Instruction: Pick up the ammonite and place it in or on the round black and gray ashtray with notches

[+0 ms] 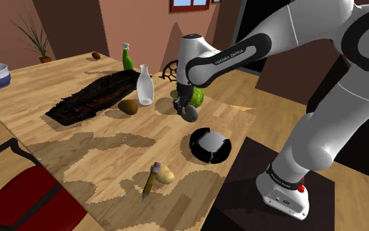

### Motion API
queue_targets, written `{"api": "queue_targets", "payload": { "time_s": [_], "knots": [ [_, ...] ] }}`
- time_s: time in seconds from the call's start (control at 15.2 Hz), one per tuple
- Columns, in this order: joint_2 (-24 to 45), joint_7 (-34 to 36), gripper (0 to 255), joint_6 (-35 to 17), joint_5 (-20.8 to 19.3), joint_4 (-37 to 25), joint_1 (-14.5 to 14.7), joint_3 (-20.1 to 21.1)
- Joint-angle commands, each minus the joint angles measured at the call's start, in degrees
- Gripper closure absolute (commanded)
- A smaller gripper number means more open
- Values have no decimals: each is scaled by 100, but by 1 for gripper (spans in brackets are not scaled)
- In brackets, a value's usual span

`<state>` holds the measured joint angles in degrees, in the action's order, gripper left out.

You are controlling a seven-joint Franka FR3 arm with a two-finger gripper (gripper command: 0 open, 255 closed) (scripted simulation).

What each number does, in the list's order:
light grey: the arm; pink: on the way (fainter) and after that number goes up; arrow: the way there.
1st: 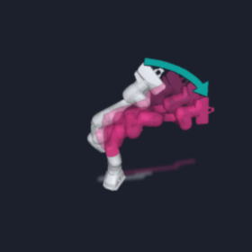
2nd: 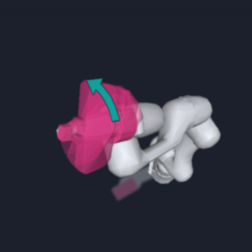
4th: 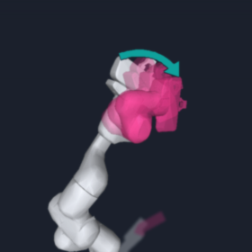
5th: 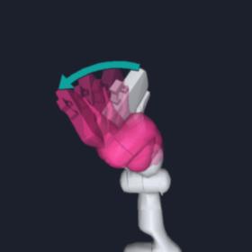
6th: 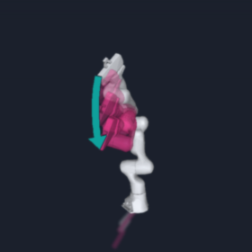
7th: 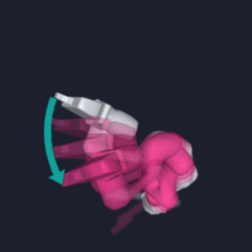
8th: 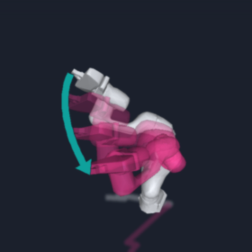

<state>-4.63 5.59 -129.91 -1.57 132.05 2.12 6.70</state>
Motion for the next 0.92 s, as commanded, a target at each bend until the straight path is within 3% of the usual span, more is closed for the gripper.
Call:
{"api": "queue_targets", "payload": {
  "time_s": [0.0,0.59,0.86],
  "knots": [
    [-460,-69,255,-104,66,558,-4,-21],
    [-2607,-335,255,48,266,2547,71,-179],
    [-2384,-318,255,-351,260,2722,65,-163]
  ]
}}
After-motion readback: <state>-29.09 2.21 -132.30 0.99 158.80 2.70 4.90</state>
